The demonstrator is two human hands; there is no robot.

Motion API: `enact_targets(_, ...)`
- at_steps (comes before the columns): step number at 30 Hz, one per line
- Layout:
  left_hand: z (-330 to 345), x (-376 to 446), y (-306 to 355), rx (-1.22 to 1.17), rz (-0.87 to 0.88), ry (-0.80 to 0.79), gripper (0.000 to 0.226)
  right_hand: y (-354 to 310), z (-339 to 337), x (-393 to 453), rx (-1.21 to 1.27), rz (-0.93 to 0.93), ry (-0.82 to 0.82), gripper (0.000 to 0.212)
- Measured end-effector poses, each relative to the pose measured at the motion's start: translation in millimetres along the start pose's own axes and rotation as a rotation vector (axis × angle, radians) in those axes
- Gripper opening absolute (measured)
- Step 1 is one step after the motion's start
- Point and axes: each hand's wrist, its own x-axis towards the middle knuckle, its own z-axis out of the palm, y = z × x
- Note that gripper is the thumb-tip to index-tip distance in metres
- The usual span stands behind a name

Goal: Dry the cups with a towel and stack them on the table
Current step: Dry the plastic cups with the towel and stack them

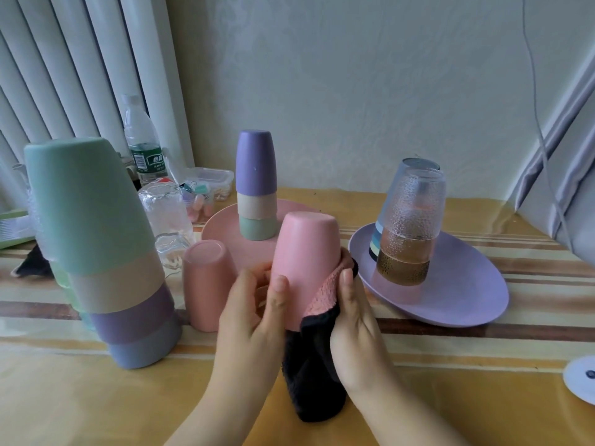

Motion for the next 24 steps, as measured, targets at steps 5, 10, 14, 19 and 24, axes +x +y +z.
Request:
enact_targets(5, 0.3, 1.5, -1.8, -0.074, -0.038, -0.207, 0.053, 9.2, 7.8, -2.0, -0.036, -0.05, -0.009, 0.027)
enact_targets(10, -7.6, 2.0, -0.1, -0.246, -0.249, -0.545, 0.048, 3.7, -10.3, 14.2, 0.085, -0.047, 0.011, 0.077)
enact_targets(14, -2.9, 0.1, -3.5, -0.584, -0.579, -0.635, 0.048, -5.8, -19.3, 21.9, 0.487, 0.193, -0.054, 0.069)
enact_targets(19, -1.1, 6.5, -1.8, -0.897, -0.664, -0.453, 0.053, 6.5, -1.5, 15.3, 0.571, 0.231, -0.015, 0.052)
enact_targets(24, -2.1, 6.4, 1.0, -0.801, -0.604, -0.342, 0.072, 6.7, 7.4, 3.2, 0.321, 0.123, -0.043, 0.065)
